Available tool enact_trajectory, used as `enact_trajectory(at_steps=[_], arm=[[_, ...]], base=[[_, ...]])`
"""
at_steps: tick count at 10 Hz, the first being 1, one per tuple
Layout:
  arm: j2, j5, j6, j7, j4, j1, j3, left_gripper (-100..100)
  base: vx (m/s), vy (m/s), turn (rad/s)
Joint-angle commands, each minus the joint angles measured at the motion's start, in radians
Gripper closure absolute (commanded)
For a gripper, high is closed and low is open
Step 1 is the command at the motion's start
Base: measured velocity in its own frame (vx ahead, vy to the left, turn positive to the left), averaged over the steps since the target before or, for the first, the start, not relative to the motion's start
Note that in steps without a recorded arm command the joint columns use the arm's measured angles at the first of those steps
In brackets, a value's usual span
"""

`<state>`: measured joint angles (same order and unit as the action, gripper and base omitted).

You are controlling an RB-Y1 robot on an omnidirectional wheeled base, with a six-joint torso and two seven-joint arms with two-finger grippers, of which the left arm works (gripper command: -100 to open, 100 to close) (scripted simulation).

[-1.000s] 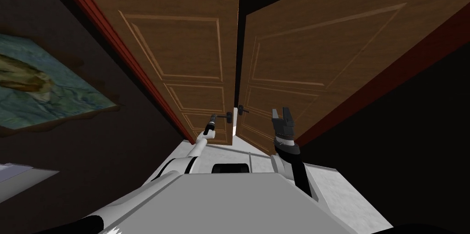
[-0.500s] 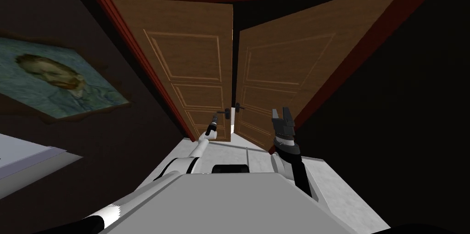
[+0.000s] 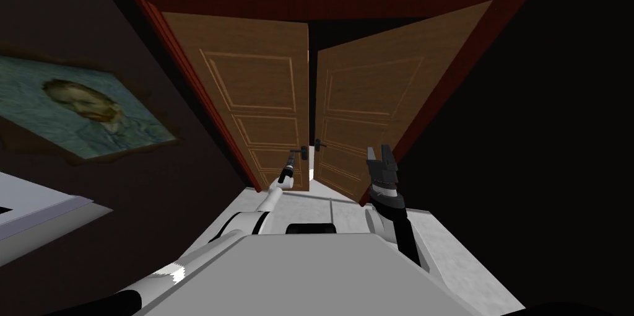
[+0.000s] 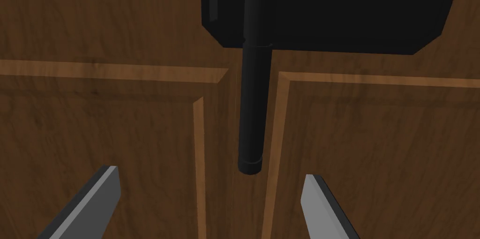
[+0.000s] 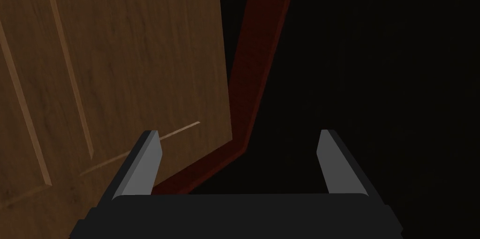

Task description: Push the door open

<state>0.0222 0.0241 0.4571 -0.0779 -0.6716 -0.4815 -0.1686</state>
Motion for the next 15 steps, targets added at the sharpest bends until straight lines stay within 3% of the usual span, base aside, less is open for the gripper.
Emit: enact_trajectory(at_steps=[1, 3, 6, 7, 8, 13, 15], arm=[[0.013, 0.001, 0.005, 0.001, 0.006, -0.002, -0.002, -100], [0.015, 0.001, 0.01, -0.002, 0.007, 0.0, -0.006, -100], [-0.014, 0.002, 0.018, -0.005, 0.009, 0.003, -0.012, -100], [-0.006, 0.003, 0.016, -0.004, 0.013, -0.002, -0.012, -100], [-0.006, 0.003, 0.016, -0.004, 0.013, -0.002, -0.012, 100], [-0.006, 0.003, 0.016, -0.004, 0.013, -0.002, -0.012, 100], [0.01, 0.019, 0.028, -0.035, 0.014, -0.002, -0.059, 100]], base=[[0.192, 0.005, -0.014], [0.222, -0.019, -0.026], [0.207, -0.036, -0.026], [0.091, -0.009, 0.007], [-0.021, -0.003, -0.001], [-0.013, 0.002, -0.005], [0.039, 0.05, -0.14]])
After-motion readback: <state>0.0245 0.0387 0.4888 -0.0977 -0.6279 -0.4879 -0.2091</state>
